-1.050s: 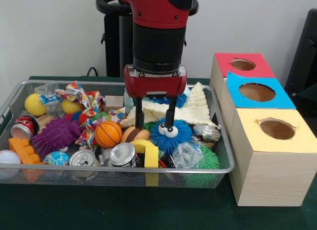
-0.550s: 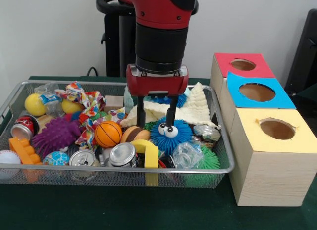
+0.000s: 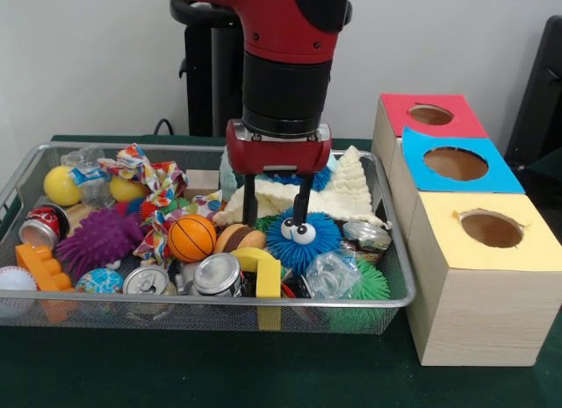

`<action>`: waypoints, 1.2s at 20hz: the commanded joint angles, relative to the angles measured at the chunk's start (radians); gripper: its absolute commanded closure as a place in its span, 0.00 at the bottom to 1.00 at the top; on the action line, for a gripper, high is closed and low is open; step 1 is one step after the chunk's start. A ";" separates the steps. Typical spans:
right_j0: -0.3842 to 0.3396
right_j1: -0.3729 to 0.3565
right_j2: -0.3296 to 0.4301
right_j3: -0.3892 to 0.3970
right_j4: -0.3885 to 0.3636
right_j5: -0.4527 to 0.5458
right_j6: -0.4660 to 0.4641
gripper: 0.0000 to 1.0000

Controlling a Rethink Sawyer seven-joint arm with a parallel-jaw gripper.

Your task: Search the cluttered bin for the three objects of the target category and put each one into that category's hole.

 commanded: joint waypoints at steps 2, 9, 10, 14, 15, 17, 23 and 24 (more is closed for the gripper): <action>0.025 0.054 0.010 0.090 0.051 -0.063 0.283 0.00; 0.044 0.060 -0.002 0.112 0.065 -0.095 0.294 0.00; 0.047 0.060 -0.004 0.116 0.069 -0.098 0.296 0.00; 0.045 0.071 -0.005 0.128 0.079 -0.117 0.287 0.00; 0.039 0.077 0.001 0.132 0.082 -0.122 0.281 0.00; 0.029 0.089 0.006 0.130 0.083 -0.123 0.265 0.00; 0.004 0.112 0.018 0.135 0.084 -0.132 0.237 0.00; 0.004 0.114 0.019 0.133 0.084 -0.130 0.235 0.00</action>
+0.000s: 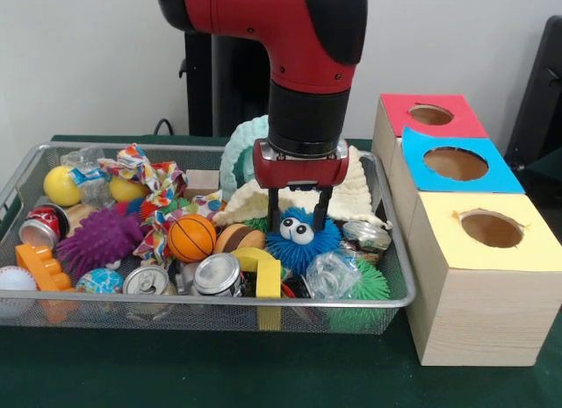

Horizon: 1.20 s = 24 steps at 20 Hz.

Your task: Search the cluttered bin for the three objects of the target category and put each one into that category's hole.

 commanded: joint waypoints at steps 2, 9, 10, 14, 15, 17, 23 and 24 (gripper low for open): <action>-0.032 0.064 0.032 0.056 0.042 -0.046 0.234 0.00; -0.023 0.081 0.020 0.034 0.043 -0.030 0.235 0.00; -0.019 0.083 0.018 0.034 0.043 -0.033 0.239 0.00; 0.002 0.083 0.006 0.028 0.034 -0.043 0.241 1.00; -0.001 0.083 0.009 0.027 0.035 -0.041 0.239 1.00; -0.006 0.080 0.014 0.022 0.038 -0.036 0.234 1.00; -0.048 0.049 0.046 0.049 0.047 0.000 0.201 1.00; -0.050 0.030 0.042 0.054 0.047 0.021 0.195 1.00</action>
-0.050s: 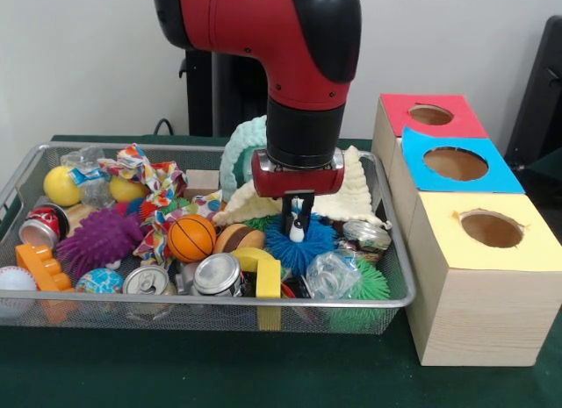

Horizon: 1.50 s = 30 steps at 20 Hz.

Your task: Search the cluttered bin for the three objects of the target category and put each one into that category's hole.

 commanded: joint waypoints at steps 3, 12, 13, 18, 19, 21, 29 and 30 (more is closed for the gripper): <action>-0.060 -0.054 0.035 0.070 0.040 0.069 0.177 1.00; -0.105 -0.151 0.017 0.045 0.015 0.226 0.104 1.00; -0.111 -0.160 0.019 0.046 0.012 0.236 0.098 1.00; -0.143 -0.167 0.038 0.025 -0.003 0.281 0.068 1.00; -0.150 -0.174 0.042 0.031 -0.006 0.284 0.061 1.00; -0.158 -0.174 0.045 0.017 -0.016 0.300 0.050 1.00; -0.207 -0.170 0.066 -0.006 -0.050 0.315 0.005 1.00; -0.213 -0.169 0.068 -0.013 -0.054 0.321 -0.003 1.00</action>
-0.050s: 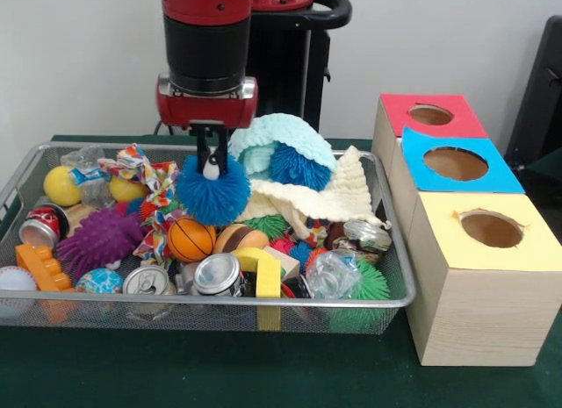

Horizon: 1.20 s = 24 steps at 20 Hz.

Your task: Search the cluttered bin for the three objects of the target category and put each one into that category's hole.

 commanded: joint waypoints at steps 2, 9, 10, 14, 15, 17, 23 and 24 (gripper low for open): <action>-0.057 0.004 0.072 -0.046 -0.045 0.121 -0.017 1.00; -0.094 0.018 0.092 -0.109 -0.074 0.186 -0.070 1.00; -0.098 0.019 0.094 -0.115 -0.077 0.195 -0.076 1.00; -0.105 0.016 0.101 -0.126 -0.086 0.210 -0.082 1.00; -0.106 0.017 0.104 -0.131 -0.088 0.217 -0.082 1.00; -0.109 0.012 0.109 -0.126 -0.090 0.215 -0.078 1.00; -0.125 0.024 0.127 -0.133 -0.101 0.206 -0.081 1.00; -0.127 0.026 0.130 -0.137 -0.105 0.207 -0.085 0.00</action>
